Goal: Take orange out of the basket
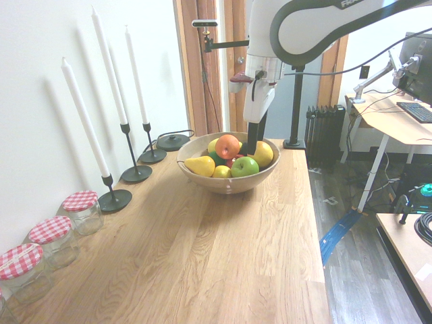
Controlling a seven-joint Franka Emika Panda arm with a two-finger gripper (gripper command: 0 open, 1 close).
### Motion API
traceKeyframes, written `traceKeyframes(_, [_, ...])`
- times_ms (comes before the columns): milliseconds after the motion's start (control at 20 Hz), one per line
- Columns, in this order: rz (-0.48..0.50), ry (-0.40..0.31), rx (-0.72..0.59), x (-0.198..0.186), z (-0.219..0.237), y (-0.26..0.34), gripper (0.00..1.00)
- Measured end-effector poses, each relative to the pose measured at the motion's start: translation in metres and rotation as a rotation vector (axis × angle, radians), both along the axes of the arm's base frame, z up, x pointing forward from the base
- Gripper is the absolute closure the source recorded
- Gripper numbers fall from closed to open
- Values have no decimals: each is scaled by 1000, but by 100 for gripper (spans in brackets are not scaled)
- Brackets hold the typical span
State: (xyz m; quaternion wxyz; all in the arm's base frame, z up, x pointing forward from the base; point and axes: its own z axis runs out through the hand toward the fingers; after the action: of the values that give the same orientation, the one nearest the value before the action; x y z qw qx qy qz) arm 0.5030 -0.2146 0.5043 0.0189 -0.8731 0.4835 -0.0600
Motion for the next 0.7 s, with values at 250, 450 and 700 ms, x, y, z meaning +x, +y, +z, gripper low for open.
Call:
traceKeyframes(250, [-34,18,29,29,-1,-58,0])
traceKeyframes(450, [-50,32,49,51,2,-88,0])
traceKeyframes(700, [-62,65,65,74,-21,-110,0])
